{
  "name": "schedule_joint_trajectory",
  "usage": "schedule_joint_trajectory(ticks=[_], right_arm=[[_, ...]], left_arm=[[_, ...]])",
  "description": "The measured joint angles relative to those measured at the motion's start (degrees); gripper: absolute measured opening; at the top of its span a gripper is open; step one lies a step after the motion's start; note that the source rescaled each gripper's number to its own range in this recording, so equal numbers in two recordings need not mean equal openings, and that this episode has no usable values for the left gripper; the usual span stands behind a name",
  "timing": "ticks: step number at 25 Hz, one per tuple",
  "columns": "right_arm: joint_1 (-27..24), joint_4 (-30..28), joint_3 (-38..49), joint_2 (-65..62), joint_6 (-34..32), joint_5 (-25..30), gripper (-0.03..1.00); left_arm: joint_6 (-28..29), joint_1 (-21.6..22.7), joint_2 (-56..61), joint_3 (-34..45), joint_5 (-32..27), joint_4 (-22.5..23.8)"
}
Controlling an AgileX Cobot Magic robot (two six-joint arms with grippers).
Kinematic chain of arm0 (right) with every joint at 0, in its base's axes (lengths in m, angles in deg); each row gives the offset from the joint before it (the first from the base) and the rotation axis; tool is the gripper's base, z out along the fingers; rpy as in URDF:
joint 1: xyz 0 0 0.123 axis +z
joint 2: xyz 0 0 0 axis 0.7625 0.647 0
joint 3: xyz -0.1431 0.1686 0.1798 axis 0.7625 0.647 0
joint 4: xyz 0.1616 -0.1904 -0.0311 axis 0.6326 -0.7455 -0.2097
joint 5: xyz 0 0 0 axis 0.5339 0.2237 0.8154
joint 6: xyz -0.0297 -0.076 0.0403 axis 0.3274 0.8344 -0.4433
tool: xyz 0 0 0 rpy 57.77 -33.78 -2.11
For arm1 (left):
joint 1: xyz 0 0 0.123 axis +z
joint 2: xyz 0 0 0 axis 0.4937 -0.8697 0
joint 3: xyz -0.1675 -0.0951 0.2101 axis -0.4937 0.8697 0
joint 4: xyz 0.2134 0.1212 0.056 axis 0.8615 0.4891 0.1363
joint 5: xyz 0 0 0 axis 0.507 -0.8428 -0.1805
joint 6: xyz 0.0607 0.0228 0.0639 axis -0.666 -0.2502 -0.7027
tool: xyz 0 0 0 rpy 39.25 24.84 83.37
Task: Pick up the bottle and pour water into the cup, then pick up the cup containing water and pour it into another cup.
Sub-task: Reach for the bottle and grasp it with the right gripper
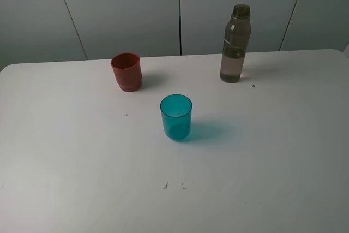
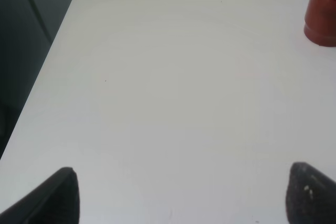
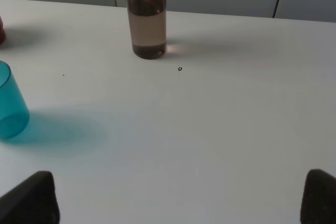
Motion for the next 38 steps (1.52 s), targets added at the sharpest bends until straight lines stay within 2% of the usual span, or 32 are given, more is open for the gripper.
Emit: schedule_joint_trajectory(ticks=[38], right_arm=[[0.00, 0.00, 0.00, 0.00, 0.00, 0.00, 1.00]], left_arm=[[0.00, 0.00, 0.00, 0.00, 0.00, 0.00]])
